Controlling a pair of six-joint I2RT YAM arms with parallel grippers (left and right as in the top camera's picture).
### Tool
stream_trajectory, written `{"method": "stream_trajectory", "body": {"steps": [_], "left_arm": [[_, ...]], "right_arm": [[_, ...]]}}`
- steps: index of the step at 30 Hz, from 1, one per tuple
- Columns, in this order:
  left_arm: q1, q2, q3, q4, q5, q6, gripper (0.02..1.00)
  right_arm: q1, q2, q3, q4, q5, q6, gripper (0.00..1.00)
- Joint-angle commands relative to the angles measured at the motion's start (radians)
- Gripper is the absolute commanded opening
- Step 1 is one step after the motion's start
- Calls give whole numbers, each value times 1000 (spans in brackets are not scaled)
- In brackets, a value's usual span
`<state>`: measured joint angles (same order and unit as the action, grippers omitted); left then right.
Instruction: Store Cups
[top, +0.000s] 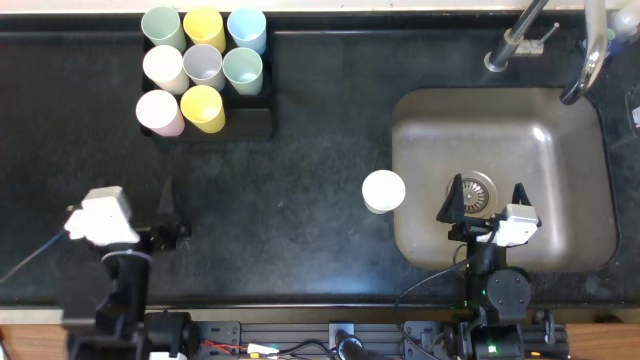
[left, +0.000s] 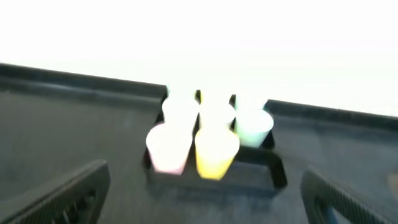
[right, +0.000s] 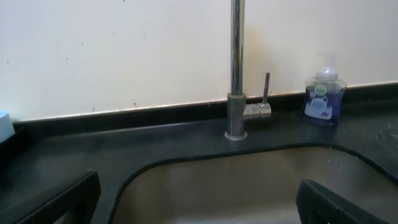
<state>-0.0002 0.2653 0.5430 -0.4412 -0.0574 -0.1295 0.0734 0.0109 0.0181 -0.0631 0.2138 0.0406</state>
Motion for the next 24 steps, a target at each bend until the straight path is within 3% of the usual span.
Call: {"method": "stream_trajectory", "body": {"steps": [1,3,5,12,24], "left_arm": [[-6,-31,-229,271,34,55,998],[-6,-74,-359,446,34,55,998],[-6,-122,-423,489,34,55,998],[-5,-264,-534,436,39,55,998],[2,-263,-535,357,40,74,998]], "right_arm": [[0,-7,-14,7,1,-3,998],[0,-7,-14,7,1,-3,998],[0,-7,-14,7,1,-3,996],[0,-7,-14,7,1,-3,998],[0,-7,-14,7,1,-3,998]]}}
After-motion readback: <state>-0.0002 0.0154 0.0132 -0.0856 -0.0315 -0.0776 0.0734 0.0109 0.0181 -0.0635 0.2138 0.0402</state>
